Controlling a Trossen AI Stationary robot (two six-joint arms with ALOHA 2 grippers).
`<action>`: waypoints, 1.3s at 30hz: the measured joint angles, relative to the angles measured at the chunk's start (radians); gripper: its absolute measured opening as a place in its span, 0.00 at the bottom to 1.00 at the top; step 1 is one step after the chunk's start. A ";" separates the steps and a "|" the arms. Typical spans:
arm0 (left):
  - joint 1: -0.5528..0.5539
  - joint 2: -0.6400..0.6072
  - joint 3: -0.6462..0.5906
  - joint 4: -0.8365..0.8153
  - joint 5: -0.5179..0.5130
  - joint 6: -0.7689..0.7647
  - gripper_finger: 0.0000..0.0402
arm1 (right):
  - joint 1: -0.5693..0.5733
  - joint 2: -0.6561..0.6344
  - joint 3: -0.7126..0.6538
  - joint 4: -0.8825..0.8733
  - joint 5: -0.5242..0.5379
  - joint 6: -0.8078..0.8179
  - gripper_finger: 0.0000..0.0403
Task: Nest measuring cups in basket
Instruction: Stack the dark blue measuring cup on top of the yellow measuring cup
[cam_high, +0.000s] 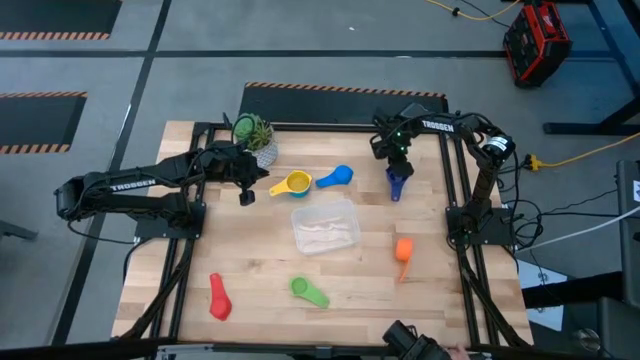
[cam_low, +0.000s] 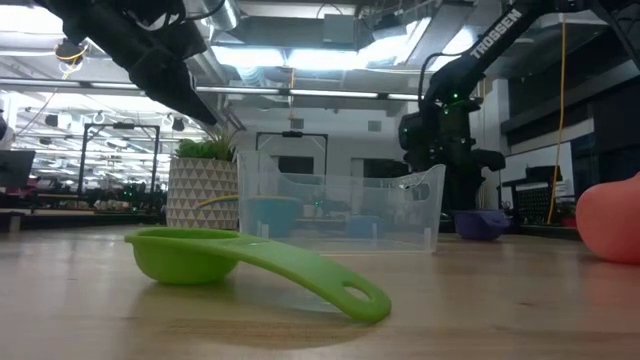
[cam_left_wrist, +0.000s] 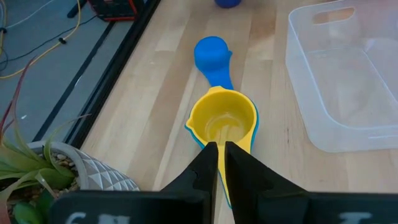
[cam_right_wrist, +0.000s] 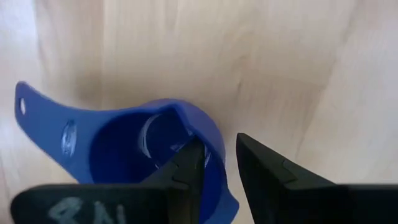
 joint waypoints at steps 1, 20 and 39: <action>0.000 0.000 0.000 0.000 0.000 0.000 0.05 | 0.000 0.000 0.000 0.006 0.000 0.001 0.24; 0.000 0.000 0.000 -0.004 0.012 0.001 0.04 | 0.000 0.000 0.000 0.056 -0.001 0.030 0.04; 0.000 0.000 0.000 -0.003 0.012 0.000 0.04 | 0.001 0.000 0.212 0.006 0.003 0.267 0.03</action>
